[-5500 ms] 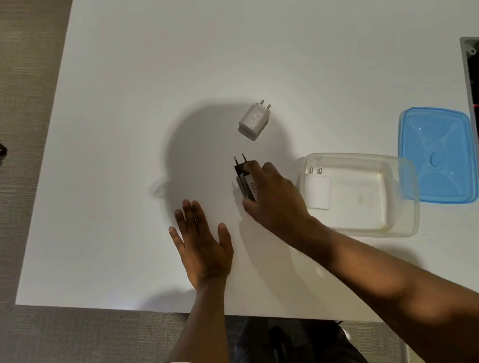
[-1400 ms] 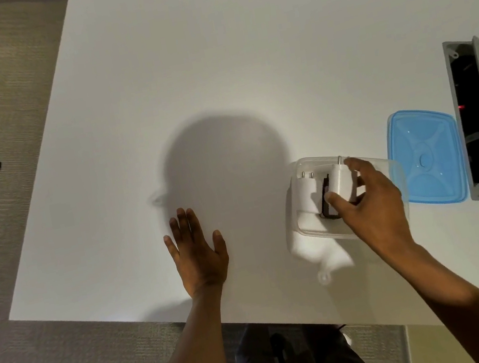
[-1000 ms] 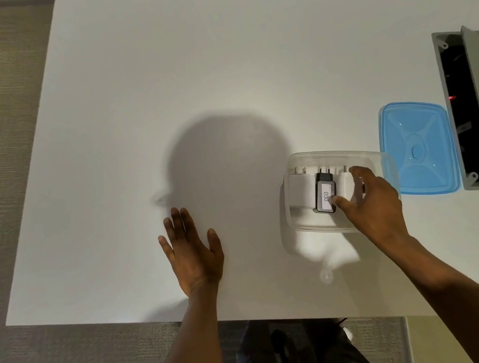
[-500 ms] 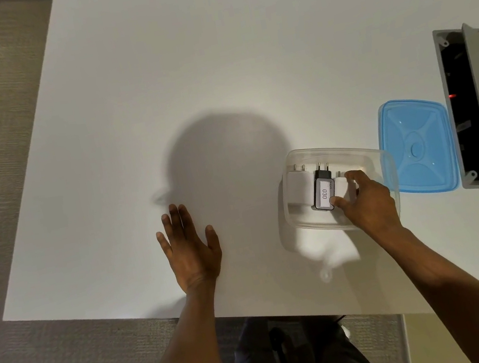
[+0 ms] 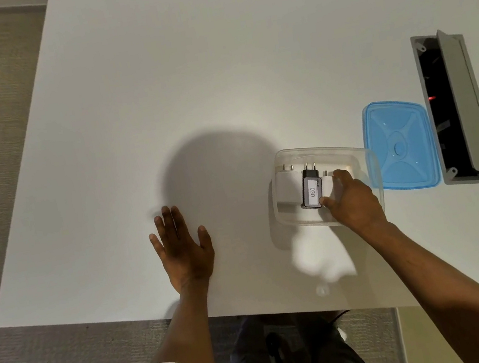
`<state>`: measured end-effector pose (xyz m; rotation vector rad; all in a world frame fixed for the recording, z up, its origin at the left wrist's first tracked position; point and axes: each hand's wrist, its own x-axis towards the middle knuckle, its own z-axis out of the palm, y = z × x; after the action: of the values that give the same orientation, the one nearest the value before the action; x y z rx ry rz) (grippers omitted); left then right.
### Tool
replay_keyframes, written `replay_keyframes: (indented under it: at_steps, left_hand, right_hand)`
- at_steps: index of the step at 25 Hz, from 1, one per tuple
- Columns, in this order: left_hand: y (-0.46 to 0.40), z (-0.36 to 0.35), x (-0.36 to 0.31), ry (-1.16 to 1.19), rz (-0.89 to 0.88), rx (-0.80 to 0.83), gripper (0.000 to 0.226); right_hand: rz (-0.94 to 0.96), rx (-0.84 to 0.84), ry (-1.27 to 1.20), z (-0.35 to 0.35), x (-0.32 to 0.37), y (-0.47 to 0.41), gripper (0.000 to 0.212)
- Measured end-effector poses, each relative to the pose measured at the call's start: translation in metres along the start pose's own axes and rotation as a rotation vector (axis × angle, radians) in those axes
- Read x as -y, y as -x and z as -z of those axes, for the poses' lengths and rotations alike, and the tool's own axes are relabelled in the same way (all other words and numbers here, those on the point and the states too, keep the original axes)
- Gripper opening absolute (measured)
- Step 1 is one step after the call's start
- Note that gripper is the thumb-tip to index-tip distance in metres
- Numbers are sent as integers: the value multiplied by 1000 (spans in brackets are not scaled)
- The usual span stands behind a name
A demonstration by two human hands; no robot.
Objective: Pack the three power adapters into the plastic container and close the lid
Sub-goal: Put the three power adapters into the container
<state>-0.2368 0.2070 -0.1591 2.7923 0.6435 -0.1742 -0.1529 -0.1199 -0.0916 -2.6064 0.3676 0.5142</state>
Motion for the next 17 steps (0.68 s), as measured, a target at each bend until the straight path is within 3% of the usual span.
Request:
replay_keyframes:
  at_steps: [5,9,14,17]
  left_hand:
    - [3,8,-11,50,-2,-23,72]
    - [-1,19,-42,211,171,67,72]
    - [5,44,-78,563,51,19,49]
    - [3,70,-106,767,42,-31,33]
  right_hand:
    - [52,-83,-44,16,2,17,63]
    - [82,-145,-98,30,-1,26,55]
    - [266,-218,-206,50,-6,37,30]
    - [305,-256,-263,62,-6,43,27]
